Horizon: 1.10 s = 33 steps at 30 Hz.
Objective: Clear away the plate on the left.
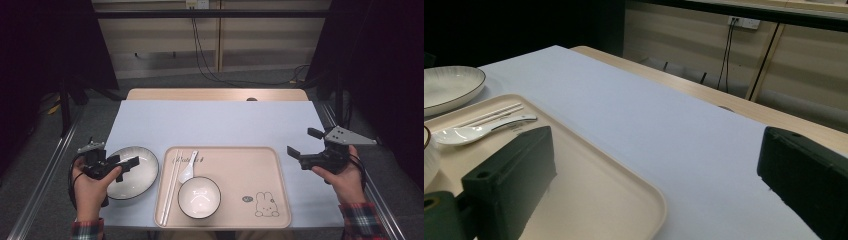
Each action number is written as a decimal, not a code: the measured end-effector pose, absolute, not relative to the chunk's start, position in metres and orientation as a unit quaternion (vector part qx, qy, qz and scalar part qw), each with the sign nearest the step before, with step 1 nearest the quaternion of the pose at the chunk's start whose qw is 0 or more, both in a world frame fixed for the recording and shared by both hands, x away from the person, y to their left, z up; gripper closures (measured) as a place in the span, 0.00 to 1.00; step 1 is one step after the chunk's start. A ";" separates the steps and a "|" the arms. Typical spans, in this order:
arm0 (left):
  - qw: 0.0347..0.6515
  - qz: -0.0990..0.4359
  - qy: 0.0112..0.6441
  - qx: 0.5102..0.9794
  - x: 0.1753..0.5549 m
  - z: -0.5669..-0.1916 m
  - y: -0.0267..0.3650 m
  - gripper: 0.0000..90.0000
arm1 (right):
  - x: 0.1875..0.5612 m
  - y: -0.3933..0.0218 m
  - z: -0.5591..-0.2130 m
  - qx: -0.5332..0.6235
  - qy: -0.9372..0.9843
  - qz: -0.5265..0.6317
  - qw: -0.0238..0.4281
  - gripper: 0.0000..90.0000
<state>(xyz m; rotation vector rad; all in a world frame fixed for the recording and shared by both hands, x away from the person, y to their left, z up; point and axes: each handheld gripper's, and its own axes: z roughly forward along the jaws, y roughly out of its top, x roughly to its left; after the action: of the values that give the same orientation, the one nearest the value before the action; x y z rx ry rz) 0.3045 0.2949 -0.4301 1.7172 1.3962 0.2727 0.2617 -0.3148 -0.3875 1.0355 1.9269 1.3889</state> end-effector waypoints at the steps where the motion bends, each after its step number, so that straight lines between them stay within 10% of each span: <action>1: 0.438 0.112 0.561 0.693 0.304 -0.429 0.297 0.17 | 0.262 -0.315 -0.388 0.384 0.716 0.516 0.273 0.02; 33: 0.395 0.163 0.602 0.674 0.296 -0.446 0.341 0.22 | 0.263 -0.314 -0.388 0.381 0.720 0.512 0.270 0.02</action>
<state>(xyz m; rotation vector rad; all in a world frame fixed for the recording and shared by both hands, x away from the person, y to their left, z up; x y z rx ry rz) 0.2963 0.3408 -0.4463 1.7090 1.5267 0.4145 0.2629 -0.3140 -0.3881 1.0272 1.9411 1.3802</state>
